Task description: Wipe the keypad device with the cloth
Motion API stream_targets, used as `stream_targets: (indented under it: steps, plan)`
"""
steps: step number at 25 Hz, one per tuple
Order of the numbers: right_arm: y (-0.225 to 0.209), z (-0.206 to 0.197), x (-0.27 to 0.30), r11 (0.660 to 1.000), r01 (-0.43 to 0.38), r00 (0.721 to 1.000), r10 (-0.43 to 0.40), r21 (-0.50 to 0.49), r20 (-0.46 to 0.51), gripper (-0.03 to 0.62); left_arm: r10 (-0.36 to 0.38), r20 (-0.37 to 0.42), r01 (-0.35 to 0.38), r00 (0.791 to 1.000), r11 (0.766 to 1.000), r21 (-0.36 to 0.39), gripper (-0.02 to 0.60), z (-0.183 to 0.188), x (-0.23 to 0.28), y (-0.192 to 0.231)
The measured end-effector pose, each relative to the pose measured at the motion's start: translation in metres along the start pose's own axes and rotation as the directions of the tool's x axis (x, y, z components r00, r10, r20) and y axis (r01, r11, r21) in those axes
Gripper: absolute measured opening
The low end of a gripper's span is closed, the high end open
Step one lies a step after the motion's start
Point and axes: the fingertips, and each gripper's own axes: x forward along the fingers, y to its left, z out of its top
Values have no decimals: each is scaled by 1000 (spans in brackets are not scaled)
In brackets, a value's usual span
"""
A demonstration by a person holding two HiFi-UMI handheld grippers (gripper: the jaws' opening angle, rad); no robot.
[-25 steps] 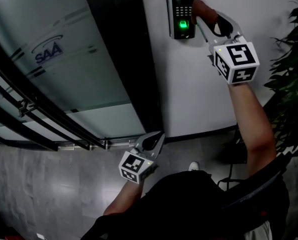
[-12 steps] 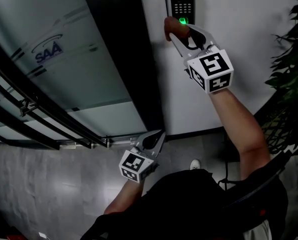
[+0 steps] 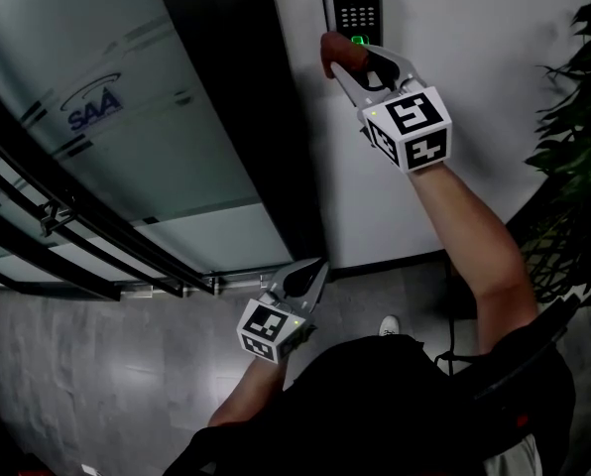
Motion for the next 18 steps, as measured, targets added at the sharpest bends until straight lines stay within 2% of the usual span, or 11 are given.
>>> stream_targets:
  steps: [18]
  plan:
    - [-24, -11, -10, 998, 54, 998, -56, -44, -26, 140, -9, -9, 9, 1000, 1000, -2, 17, -2, 3, -1]
